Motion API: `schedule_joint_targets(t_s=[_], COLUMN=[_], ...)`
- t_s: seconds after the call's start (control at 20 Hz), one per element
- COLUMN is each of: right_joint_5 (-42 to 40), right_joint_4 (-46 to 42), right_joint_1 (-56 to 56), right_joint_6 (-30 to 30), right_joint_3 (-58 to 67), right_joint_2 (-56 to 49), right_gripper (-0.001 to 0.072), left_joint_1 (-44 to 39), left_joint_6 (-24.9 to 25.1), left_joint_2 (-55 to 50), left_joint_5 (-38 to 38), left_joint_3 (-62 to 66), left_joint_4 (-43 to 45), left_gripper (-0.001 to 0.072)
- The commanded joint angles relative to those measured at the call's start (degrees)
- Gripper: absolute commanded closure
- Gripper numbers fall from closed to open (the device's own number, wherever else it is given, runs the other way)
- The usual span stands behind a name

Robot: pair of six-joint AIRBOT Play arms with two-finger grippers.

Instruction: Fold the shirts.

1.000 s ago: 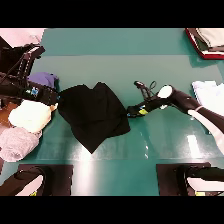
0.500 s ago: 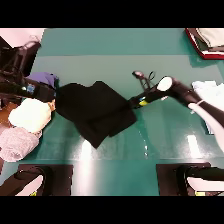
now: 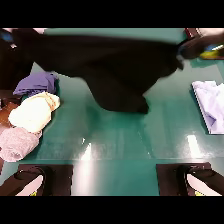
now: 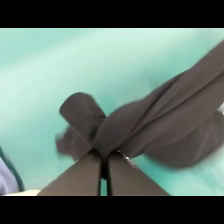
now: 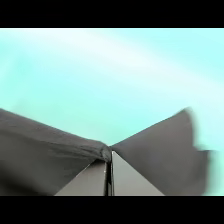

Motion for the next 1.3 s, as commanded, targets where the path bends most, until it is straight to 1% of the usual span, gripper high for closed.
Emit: schedule_joint_targets(t_s=[0.0, 0.15, 0.3, 0.4, 0.5, 0.6, 0.65, 0.75, 0.85, 0.95, 1.05, 1.15, 1.25], right_joint_5=[0.1, 0.2, 1.4, 5.0, 8.5, 10.6, 12.0, 15.4, 15.7, 12.6, 6.3, 0.4, -3.2], right_joint_4=[-1.4, -1.5, -1.3, -0.8, 2.0, 6.1, 6.5, 3.2, -3.4, -8.1, -10.6, -10.5, -10.3], right_joint_1=[-4.4, -9.5, -16.8, -21.4, -22.6, -20.6, -18.6, -12.9, -7.1, -2.8, -0.3, 0.4, 0.3], right_joint_6=[0.4, 0.4, 0.4, 0.4, 0.6, 0.8, 0.9, 2.2, 3.6, 3.6, 4.7, 6.7, 9.7], right_joint_3=[10.0, 17.1, 23.6, 27.5, 28.2, 24.6, 22.1, 17.4, 12.7, 8.4, 5.3, 3.8, 3.8], right_joint_2=[8.1, 11.6, 11.6, 9.5, 6.6, 3.9, 2.2, -2.8, -8.1, -13.5, -18.8, -23.5, -28.0], right_gripper=[0.0690, 0.0691, 0.0691, 0.0691, 0.0691, 0.0691, 0.0691, 0.0691, 0.0691, 0.0691, 0.0690, 0.0689, 0.0686], left_joint_1=[0.1, 0.1, 0.1, 0.1, 0.1, 0.1, 0.1, 0.1, 0.1, 0.1, 0.1, 0.1, 0.1], left_joint_6=[-1.4, -1.4, -1.4, -1.4, -1.3, -1.4, -1.4, -1.4, -1.3, -0.1, 0.6, 0.3, -1.4], left_joint_2=[0.0, 0.0, 0.0, 0.0, 0.0, 0.0, -0.1, -1.3, -3.0, -5.6, -9.6, -15.3, -20.6], left_joint_5=[-0.6, 1.0, 2.8, 1.7, 0.7, -1.4, -3.3, -7.0, -6.9, -2.9, 4.5, 10.3, 14.8], left_joint_3=[11.0, 15.7, 16.7, 16.7, 14.4, 9.0, 4.9, -3.6, -13.1, -22.1, -28.7, -30.8, -30.8], left_joint_4=[-3.2, -12.6, -22.2, -23.0, -21.2, -16.3, -13.1, -8.8, -6.7, -6.1, -3.5, -0.1, 0.3], left_gripper=[0.0683, 0.0683, 0.0684, 0.0684, 0.0684, 0.0684, 0.0684, 0.0683, 0.0683, 0.0683, 0.0683, 0.0683, 0.0679])
